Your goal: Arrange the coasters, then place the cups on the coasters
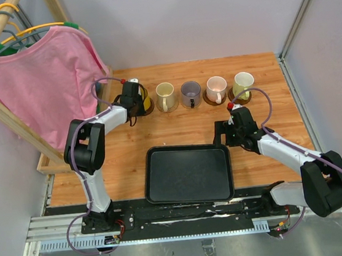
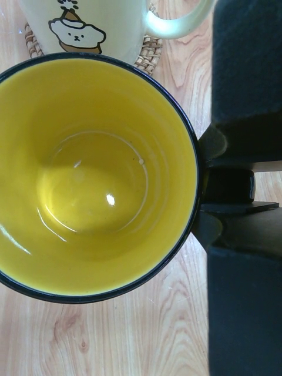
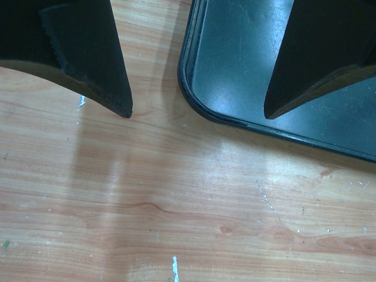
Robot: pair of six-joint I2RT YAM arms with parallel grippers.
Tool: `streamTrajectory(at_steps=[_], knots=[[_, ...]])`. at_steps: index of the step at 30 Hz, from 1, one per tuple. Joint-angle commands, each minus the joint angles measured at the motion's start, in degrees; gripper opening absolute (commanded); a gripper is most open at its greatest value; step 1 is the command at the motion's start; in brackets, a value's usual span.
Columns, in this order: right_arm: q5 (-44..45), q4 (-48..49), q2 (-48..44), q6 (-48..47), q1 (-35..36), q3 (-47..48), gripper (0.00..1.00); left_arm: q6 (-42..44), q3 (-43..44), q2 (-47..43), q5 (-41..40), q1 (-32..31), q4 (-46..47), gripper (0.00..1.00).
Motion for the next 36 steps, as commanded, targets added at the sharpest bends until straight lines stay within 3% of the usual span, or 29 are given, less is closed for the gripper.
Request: streamTrajectory(at_steps=[1,9,15,17,36], knots=[[-0.42,0.70,0.16,0.53,0.01,1.41,0.95,0.93,1.51,1.03,-0.55,-1.11,2.90,0.01],[-0.47,0.52,-0.20,0.53,0.01,1.39,0.95,1.67,2.54,1.39,-2.39,-1.92,-0.27,0.04],[-0.85,0.69,-0.10,0.59,0.04,1.54,0.95,1.99,3.30,0.31,-5.50,-2.79,-3.11,0.44],[-1.07,0.76,-0.10,0.72,0.02,1.55,0.95,2.00,3.28,-0.06,-6.24,-3.02,-3.71,0.53],[-1.43,0.33,-1.54,1.02,0.10,1.04,0.95,1.47,0.63,-4.13,-11.16,-3.35,-3.85,0.58]])
